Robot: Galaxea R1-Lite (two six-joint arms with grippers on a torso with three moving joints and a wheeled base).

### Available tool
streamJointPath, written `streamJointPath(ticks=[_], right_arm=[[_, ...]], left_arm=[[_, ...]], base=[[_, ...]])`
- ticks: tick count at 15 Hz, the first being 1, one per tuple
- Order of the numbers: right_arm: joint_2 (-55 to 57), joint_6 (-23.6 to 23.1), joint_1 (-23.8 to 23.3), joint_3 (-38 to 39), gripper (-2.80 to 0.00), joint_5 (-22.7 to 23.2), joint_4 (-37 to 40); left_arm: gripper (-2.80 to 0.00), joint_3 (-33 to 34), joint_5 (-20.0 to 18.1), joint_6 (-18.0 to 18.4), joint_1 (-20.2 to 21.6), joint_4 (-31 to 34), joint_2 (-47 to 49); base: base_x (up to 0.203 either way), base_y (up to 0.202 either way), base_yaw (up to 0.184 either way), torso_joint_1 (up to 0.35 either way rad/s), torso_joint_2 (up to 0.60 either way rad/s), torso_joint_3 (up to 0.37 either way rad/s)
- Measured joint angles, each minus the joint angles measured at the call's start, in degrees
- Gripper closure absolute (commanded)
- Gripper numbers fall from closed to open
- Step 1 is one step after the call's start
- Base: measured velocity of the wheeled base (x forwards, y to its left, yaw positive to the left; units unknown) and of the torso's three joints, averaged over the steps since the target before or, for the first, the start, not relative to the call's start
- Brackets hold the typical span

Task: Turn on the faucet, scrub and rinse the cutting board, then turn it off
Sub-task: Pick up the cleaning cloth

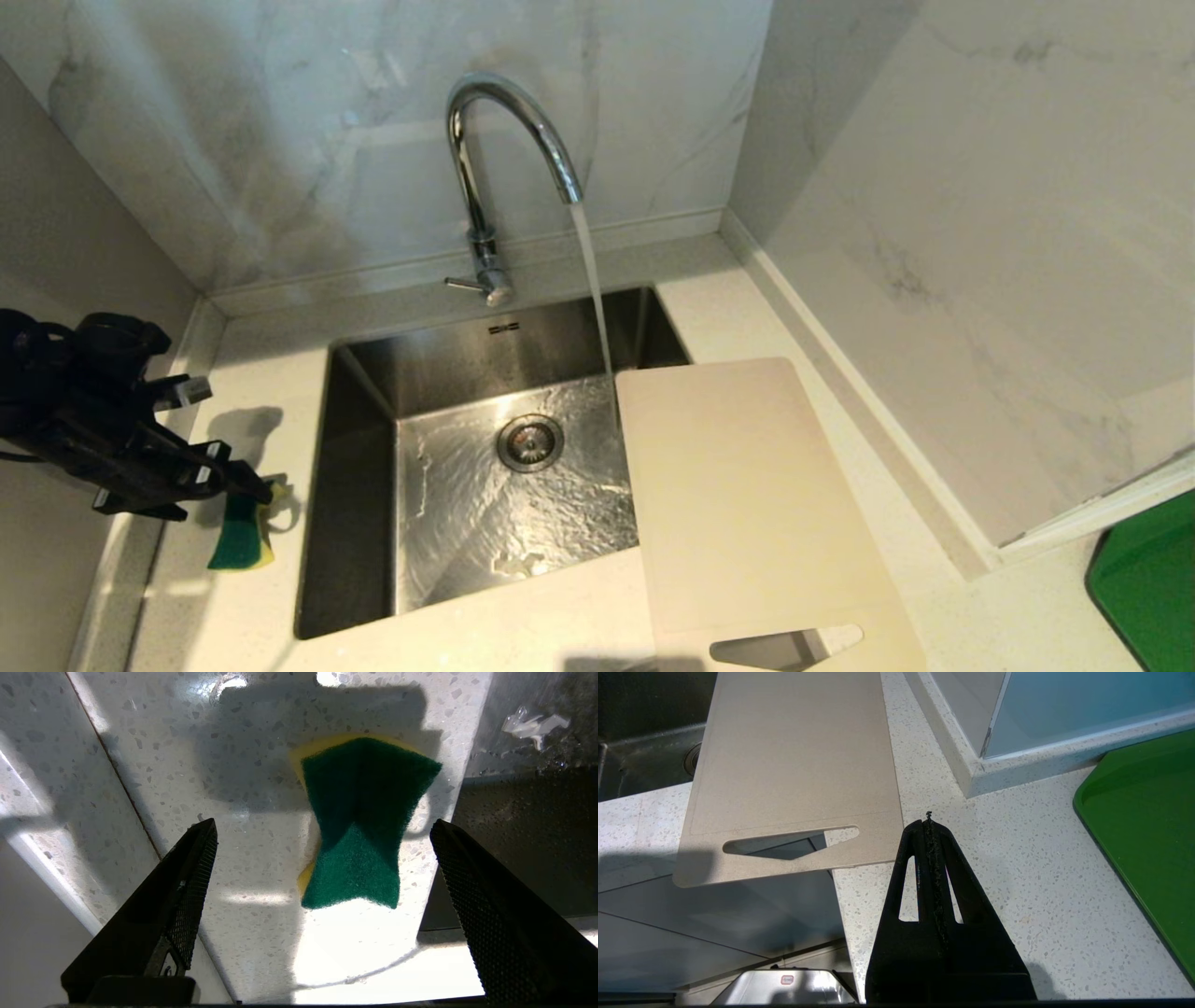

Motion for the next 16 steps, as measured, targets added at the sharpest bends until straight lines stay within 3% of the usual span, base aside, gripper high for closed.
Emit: streamJointPath(ticks=[10,11,16], right_arm=[[0.0,0.0,0.0,0.0,0.00,0.0,0.0],[0.0,0.0,0.0,0.0,0.00,0.0,0.0],[0.0,0.0,0.0,0.0,0.00,0.0,0.0]], left_arm=[[-2.80,-0.6,-1.5,0.1,0.2,0.0,3.6],[0.00,-0.6,-1.1,0.1,0.2,-0.4,4.0],[0.00,1.0,-1.5,-0.2,1.0,-2.4,3.9]], base=[[0.000,0.000,0.000,0.000,0.00,0.000],[0.000,0.000,0.000,0.000,0.00,0.000],[0.000,0.000,0.000,0.000,0.00,0.000]])
